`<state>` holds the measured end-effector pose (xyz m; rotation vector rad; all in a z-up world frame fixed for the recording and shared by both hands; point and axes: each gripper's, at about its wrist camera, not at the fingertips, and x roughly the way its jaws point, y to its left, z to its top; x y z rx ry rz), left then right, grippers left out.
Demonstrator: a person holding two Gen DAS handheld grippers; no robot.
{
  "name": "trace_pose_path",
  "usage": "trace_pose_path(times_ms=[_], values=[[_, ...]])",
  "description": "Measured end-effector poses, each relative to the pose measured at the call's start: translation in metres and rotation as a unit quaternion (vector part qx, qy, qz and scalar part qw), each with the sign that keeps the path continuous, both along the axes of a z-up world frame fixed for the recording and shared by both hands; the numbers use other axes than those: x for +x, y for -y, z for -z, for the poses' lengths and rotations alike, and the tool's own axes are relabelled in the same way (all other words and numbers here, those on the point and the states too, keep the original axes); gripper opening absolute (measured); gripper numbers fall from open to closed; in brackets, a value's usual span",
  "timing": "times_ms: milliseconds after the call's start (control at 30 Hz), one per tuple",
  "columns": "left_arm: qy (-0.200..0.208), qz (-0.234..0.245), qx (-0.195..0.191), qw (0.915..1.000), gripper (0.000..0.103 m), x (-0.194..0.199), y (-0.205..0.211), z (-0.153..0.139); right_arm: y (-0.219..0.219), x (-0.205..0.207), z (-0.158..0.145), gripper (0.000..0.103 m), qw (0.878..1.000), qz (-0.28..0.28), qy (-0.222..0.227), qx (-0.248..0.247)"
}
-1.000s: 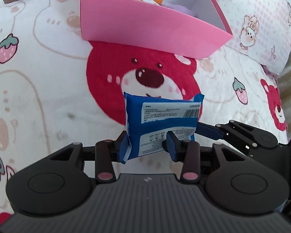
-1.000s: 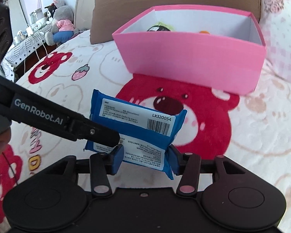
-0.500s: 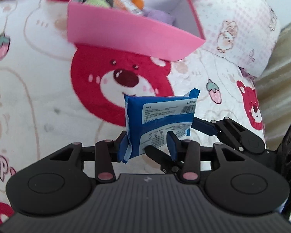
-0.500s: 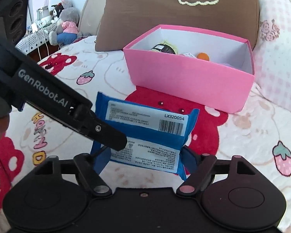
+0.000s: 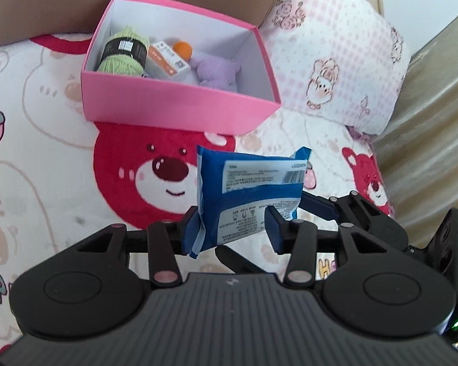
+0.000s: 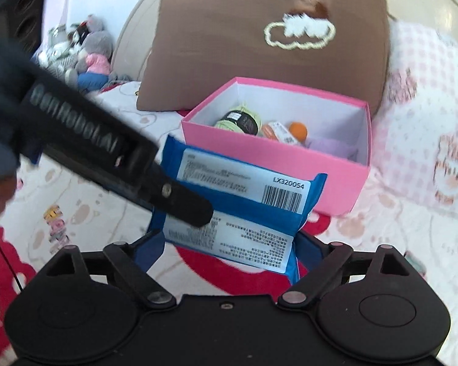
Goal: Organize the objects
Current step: 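Lift the blue packet with both grippers toward the pink box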
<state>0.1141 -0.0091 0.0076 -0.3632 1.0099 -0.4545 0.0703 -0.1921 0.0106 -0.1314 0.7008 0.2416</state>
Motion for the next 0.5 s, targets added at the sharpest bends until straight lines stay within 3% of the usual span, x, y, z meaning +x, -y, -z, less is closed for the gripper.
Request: trace_pose_path(times_ms=[500], values=[[0.033,-0.014,0.003,0.9994,0.045,0.023,-0.008,-0.032,-0.009,0.026,-0.032,0.093,0.999,-0.024,0.026,-0.039]])
